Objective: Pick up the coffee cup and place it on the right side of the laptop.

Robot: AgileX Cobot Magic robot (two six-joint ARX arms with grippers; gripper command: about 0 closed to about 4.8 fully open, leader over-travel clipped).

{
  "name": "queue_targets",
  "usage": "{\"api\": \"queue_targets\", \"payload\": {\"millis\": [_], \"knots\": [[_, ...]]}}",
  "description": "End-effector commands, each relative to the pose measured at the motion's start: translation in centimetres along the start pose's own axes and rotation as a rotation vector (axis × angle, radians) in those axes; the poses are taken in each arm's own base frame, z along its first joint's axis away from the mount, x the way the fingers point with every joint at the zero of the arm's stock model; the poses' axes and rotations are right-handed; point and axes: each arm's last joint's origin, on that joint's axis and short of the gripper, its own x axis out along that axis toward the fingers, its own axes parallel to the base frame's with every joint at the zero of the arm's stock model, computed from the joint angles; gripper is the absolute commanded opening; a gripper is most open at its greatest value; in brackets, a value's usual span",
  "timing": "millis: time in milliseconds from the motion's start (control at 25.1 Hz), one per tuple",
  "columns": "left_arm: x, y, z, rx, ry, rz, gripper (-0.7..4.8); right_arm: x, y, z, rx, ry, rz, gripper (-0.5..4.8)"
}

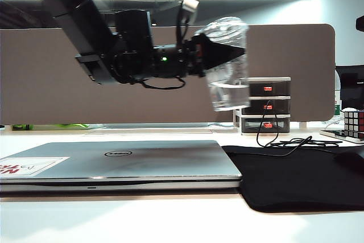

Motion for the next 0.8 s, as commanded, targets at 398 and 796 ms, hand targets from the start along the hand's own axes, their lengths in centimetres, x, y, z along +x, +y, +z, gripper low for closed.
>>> {"api": "queue_targets", "payload": {"millis": [398,796], "knots": [[4.7,-4.6,-1.2,-0.046,-0.002,-0.162,3.1,0.0,0.0,-0.1,-0.004,-0.005,0.011,-0.01],[3.8,-6.8,-3.8,-0.028,-0.003,-0.169,3.1,0.0,0.0,-0.1,-0.004,-0.005,0.011,-0.01]]}}
